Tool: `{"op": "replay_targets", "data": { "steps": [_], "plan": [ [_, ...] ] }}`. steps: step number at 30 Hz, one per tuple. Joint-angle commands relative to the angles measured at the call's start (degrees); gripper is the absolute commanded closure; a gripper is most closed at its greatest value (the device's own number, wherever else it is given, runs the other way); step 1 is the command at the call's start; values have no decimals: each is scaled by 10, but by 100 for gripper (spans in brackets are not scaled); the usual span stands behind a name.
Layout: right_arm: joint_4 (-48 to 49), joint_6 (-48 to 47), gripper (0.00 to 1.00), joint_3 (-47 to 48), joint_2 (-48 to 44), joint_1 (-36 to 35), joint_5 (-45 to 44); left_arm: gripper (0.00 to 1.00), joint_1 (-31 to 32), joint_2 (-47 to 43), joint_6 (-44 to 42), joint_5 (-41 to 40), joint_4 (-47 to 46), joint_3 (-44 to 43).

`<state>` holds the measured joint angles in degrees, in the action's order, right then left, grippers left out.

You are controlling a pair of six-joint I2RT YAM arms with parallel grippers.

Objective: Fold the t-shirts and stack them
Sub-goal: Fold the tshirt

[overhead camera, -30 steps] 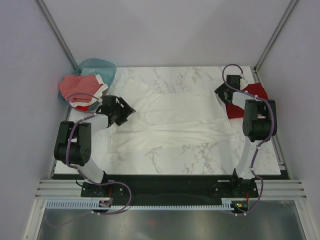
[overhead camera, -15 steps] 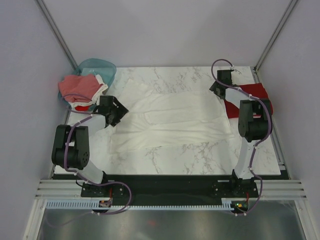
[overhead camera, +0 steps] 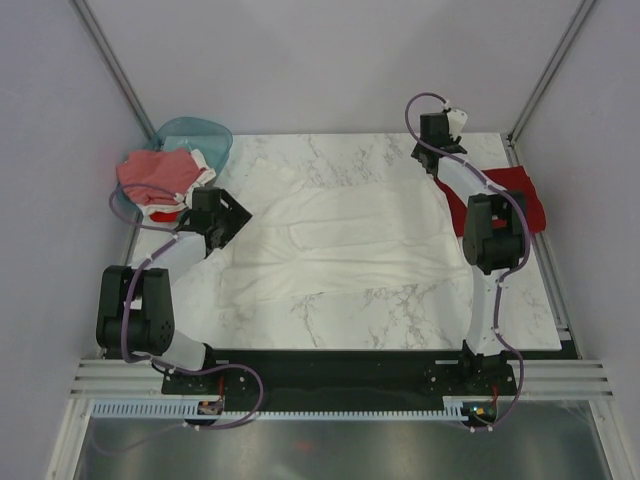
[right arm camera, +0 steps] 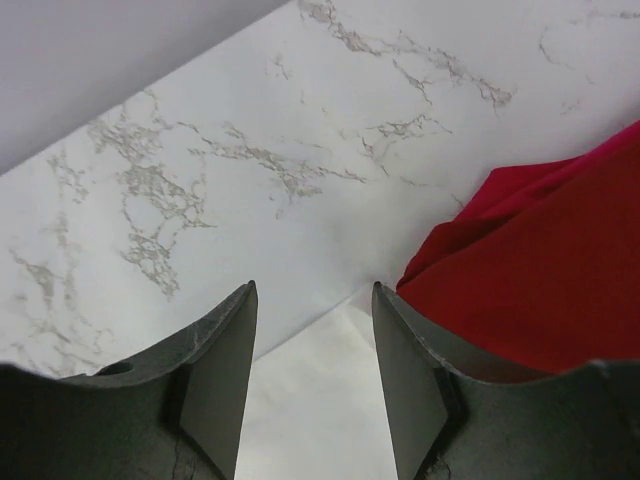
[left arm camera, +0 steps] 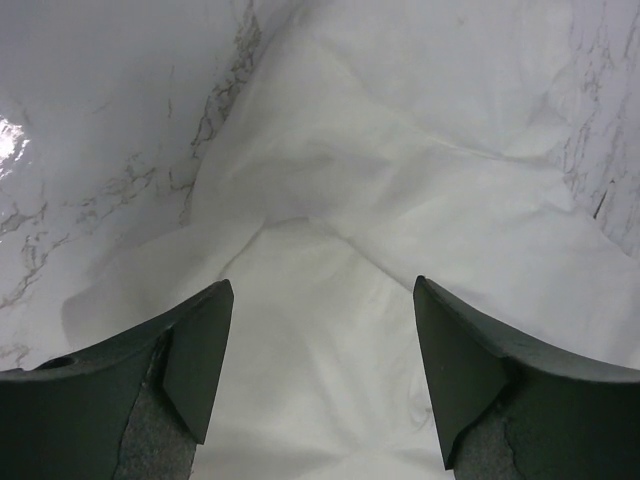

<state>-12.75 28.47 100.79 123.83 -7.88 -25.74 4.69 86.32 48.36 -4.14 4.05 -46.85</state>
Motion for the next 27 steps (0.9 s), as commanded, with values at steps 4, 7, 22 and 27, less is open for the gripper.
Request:
{"op": "replay_targets", "data": {
  "steps": [4,7,22,27],
  "plan": [
    [-58,-28,43,40,62,2,-17,19,4,-36,-33,40,-65,22],
    [-65,-32,44,45,74,2,-24,19,4,-36,-34,61,-66,20],
    [-79,-25,97,53,82,1,-42,20,5,-25,-60,42,-48,-10],
    [-69,1,100,37,65,2,-26,21,5,-1,-68,-14,-5,-70]
  ]
}}
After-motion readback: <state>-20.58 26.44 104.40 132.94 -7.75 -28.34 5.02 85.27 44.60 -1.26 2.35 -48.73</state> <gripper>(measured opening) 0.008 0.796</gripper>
